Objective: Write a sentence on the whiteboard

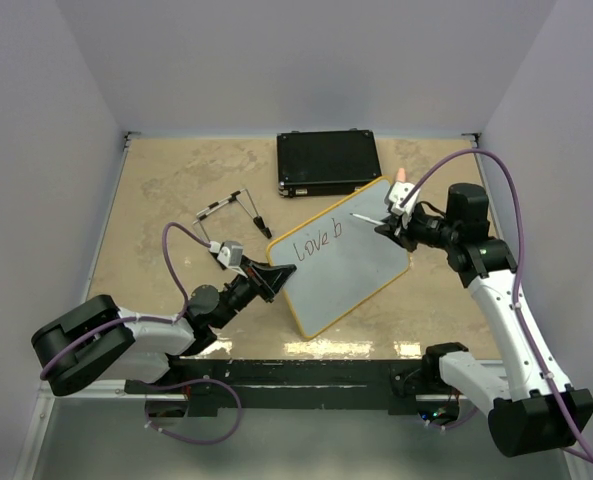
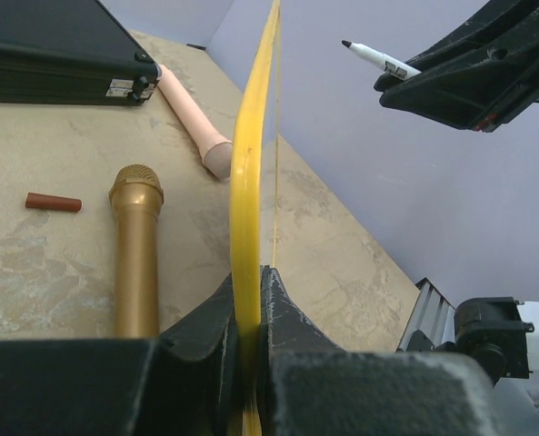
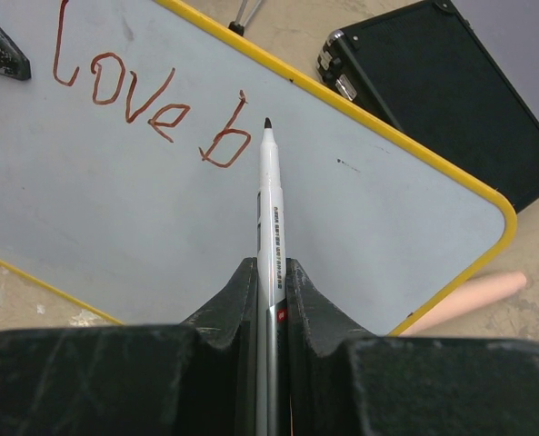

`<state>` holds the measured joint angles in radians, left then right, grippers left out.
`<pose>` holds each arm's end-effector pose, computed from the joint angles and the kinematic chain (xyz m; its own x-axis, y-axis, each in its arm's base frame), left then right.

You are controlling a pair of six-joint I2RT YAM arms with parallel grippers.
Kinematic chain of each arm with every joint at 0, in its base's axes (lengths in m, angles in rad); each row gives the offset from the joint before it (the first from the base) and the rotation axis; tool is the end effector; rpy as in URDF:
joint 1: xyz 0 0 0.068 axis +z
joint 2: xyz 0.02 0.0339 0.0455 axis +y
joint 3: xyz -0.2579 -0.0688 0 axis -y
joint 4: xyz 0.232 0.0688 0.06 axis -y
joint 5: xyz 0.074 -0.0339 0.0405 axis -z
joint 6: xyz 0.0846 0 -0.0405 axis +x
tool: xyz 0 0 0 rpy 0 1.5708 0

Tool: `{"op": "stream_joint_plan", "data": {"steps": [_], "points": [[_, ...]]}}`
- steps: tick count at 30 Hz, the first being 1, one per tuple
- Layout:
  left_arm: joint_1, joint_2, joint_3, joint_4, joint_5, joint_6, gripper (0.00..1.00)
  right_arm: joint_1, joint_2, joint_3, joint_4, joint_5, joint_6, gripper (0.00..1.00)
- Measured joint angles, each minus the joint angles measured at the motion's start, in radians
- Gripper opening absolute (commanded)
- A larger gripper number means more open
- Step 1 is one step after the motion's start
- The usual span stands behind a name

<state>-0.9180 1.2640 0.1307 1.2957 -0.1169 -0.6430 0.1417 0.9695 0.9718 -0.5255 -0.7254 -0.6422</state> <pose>0.1601 -0.1932 0.2002 -0.3525 -0.5193 -0.7785 0.6343 0.4790 -0.6068 0.2147 0.0873 0.3181 0.0079 -0.4516 -0.8922 -0.8365 0.4859 -0.2534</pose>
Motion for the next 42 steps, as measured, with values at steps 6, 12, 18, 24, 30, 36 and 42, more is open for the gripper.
{"op": "stream_joint_plan", "data": {"steps": [6,12,18,24,30,36,42], "points": [[0.0,0.0,-0.005,0.004,0.001,0.0,0.0,-0.003,0.013,0.0,0.011,-0.009,0.0,0.0],[0.001,-0.001,-0.006,0.005,0.002,0.0,0.0,-0.003,0.034,0.0,0.011,-0.012,-0.001,0.0],[0.001,-0.001,-0.006,0.005,0.002,0.0,0.0,-0.004,0.04,0.0,0.017,-0.011,0.0,0.0],[0.001,0.0,-0.006,0.006,0.002,0.0,0.0,-0.004,0.051,0.0,0.021,-0.011,0.001,0.0],[0.002,0.007,-0.006,0.016,0.006,0.0,0.0,-0.003,0.077,-0.001,0.03,-0.009,0.015,0.0],[0.002,0.013,-0.006,0.021,0.008,0.0,0.0,0.011,0.093,-0.007,0.046,0.001,0.022,0.0],[0.002,0.022,-0.005,0.027,0.01,-0.001,0.0,0.039,0.106,-0.015,0.067,0.021,0.042,0.0]]}}
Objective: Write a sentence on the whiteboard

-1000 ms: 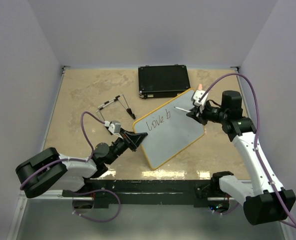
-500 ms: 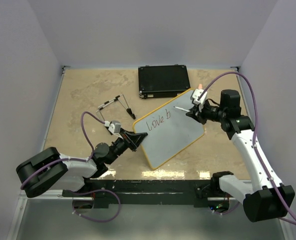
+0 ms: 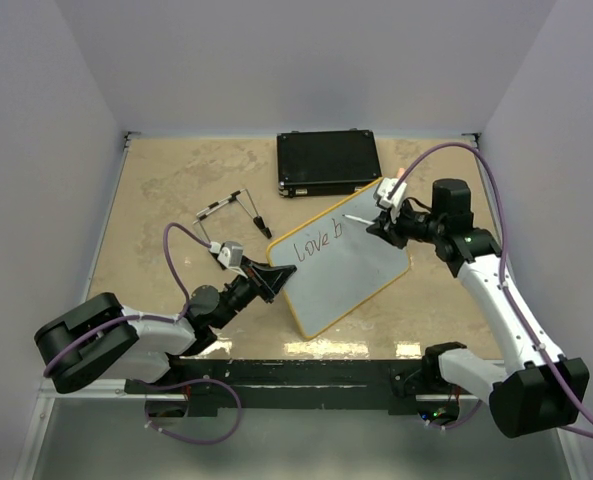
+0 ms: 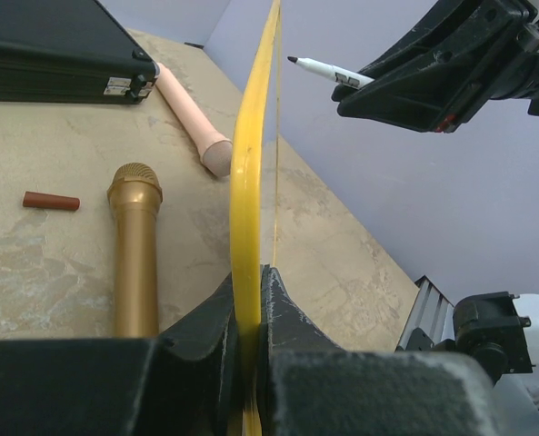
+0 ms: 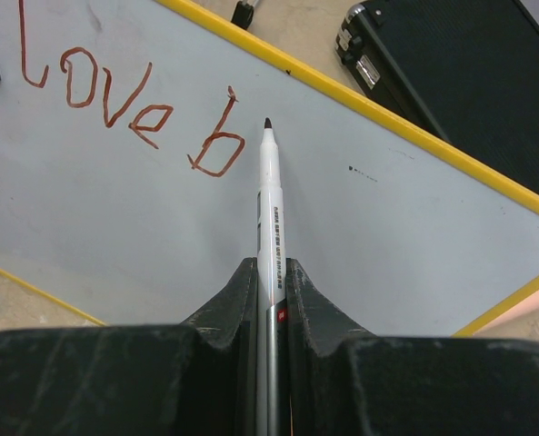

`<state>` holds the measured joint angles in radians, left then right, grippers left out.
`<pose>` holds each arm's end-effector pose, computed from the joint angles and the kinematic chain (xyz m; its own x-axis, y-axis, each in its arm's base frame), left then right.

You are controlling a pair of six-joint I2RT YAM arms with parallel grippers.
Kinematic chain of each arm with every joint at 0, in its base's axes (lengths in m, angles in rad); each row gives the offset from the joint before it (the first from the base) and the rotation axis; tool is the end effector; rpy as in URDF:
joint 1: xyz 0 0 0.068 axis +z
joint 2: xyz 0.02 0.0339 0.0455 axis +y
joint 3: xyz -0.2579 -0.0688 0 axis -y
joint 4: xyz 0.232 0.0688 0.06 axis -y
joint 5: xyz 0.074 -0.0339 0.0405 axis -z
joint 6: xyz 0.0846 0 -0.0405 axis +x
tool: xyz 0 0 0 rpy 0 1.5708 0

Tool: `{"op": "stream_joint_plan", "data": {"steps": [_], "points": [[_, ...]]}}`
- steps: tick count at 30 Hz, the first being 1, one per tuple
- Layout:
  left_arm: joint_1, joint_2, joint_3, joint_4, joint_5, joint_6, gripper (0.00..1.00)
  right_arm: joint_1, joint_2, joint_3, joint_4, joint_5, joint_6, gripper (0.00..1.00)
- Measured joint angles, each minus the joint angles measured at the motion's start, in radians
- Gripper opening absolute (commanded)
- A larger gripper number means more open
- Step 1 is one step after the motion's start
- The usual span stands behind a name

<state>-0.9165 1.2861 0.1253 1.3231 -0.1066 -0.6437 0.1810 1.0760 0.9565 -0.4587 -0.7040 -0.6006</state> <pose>0.1600 -0.1938 0.1977 -0.3565 -0.5157 -0.7791 0.6390 0.4737 -0.6060 0.2371 0.0990 0.2967 -0.0646 -0.4498 -0.8908 -0.8569 0.4825 -0.1814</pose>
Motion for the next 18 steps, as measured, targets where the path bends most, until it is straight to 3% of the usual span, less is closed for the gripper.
{"op": "stream_joint_plan", "data": {"steps": [18], "points": [[0.002,0.004,0.002,0.0,-0.001,-0.01,0.0,0.015,0.02,-0.006,0.01,0.058,0.014,0.0]]}}
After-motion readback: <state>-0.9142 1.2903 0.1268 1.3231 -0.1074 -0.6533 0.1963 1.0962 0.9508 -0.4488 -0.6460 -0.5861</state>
